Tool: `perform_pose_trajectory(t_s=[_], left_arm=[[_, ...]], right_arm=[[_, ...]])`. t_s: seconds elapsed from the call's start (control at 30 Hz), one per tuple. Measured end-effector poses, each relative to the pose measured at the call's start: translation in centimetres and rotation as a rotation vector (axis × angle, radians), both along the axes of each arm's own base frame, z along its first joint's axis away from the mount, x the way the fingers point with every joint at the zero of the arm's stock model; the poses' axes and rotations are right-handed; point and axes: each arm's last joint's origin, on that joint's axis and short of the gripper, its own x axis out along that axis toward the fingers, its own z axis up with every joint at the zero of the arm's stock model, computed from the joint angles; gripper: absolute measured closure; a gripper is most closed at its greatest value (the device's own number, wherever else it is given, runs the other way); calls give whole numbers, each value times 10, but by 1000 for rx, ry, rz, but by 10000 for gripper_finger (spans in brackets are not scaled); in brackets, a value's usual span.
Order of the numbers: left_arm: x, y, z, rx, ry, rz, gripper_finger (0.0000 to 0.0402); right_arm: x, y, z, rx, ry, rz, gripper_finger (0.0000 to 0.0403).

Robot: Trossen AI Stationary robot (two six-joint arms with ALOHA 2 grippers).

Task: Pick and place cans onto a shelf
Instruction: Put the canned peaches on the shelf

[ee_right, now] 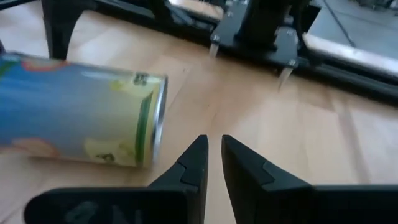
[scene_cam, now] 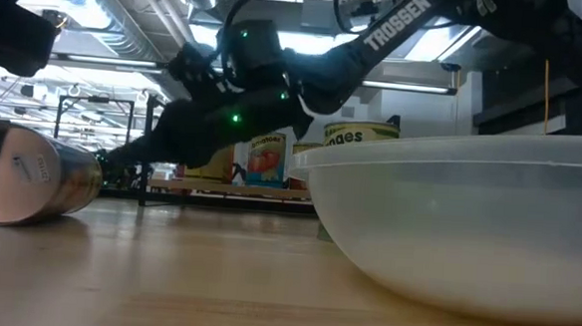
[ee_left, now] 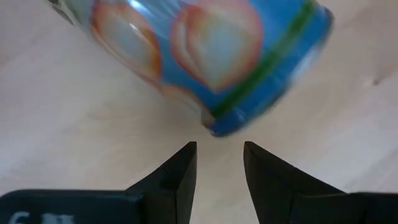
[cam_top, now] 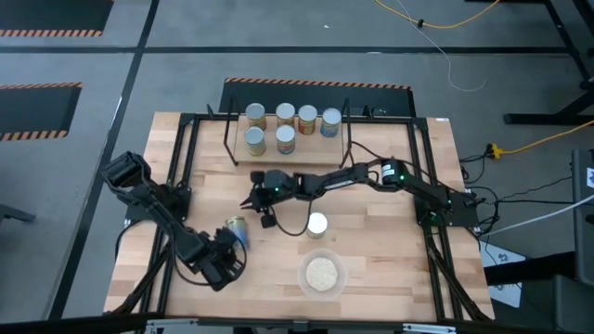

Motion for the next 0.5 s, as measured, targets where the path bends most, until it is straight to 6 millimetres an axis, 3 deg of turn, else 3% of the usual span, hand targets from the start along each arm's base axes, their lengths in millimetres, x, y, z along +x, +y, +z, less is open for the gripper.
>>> perform_pose_trajectory(t_s=[0.27,0.5], left_arm=[[3,8,0,25,22,28,276],[2,10,0,60,19,33,276]], right_arm=[[1,11,-17,35,21,51,350],[0,19,-17,49,19,100,350]])
